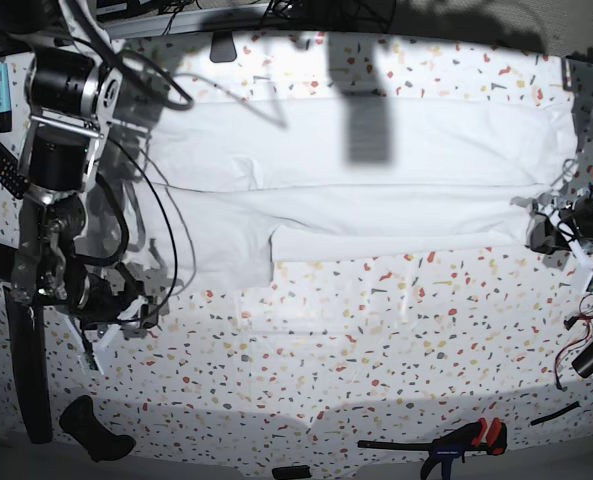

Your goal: Fold the T-shirt properly

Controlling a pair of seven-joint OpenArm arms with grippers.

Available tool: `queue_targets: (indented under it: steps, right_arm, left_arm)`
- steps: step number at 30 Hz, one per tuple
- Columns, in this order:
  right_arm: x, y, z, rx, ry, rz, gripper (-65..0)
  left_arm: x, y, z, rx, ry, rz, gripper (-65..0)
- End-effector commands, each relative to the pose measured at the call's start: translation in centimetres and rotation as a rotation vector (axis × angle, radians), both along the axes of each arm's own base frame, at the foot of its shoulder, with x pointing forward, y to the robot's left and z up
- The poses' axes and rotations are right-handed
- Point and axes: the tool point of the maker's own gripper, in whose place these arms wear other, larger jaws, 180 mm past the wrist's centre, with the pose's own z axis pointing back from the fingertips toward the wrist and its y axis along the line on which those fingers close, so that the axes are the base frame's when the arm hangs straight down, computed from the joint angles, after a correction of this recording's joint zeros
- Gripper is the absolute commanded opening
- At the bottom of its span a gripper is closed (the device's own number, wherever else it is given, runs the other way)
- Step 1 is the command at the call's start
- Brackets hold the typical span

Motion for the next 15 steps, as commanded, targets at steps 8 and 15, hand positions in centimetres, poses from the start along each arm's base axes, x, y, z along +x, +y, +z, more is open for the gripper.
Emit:
queue_targets:
  steps: [8,15]
  right_arm:
    - [1.0,4.0,-0.7,0.083,0.013,0.041,-32.7]
    - [1.1,6.0,-2.1,0.09,0.051,0.018,-32.7]
  left_arm:
    - [0.8,0.6,1.5,0.006,-0.045,0.001,-65.0]
    - [0.8,0.6,1.5,0.006,-0.045,0.001,-65.0]
